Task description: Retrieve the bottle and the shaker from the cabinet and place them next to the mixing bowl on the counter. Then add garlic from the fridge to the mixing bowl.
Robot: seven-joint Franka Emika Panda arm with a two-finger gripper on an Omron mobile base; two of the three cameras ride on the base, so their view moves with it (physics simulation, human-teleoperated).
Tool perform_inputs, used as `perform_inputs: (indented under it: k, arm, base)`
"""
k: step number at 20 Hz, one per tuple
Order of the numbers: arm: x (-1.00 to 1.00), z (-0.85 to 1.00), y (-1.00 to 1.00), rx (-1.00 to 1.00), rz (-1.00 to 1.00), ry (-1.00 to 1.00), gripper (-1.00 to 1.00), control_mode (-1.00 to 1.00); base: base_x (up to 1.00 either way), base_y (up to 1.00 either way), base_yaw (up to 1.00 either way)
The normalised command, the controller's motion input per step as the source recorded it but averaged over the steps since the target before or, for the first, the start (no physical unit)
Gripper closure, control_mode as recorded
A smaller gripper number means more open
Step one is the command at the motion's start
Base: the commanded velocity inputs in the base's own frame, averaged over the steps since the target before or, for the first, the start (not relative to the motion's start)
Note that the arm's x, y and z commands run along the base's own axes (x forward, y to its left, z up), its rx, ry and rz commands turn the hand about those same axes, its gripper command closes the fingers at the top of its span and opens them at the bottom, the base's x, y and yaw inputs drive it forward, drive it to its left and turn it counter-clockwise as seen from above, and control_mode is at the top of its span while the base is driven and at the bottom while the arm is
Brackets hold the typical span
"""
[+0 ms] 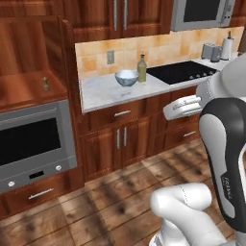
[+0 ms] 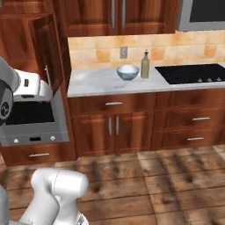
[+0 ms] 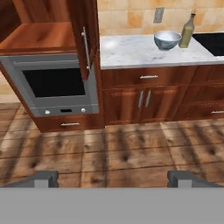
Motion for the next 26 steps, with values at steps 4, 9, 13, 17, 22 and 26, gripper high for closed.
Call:
perform_inputs:
  k: [4,9,13,17,22,26]
  arm:
    - [0.0,0.0,0.0,0.0,0.0,0.0,-1.0,1.0]
    - [0.0,0.0,0.0,0.0,0.0,0.0,-1.0,1.0]
    - [0.0,0.0,0.0,0.0,0.0,0.0,-1.0,1.0]
    - [0.0,0.0,0.0,0.0,0.0,0.0,-1.0,1.0]
    - [0.0,0.0,0.0,0.0,0.0,0.0,-1.0,1.0]
    - [0.0,0.0,0.0,0.0,0.0,0.0,-1.0,1.0]
  base:
    - [-0.04,1.0,0.14]
    - [0.0,0.99,0.07]
    - [0.12,0.85,-0.05]
    - [0.74,0.73,-0.14]
    - [0.97,0.1,-0.07]
    - [0.8,-0.3,0.14]
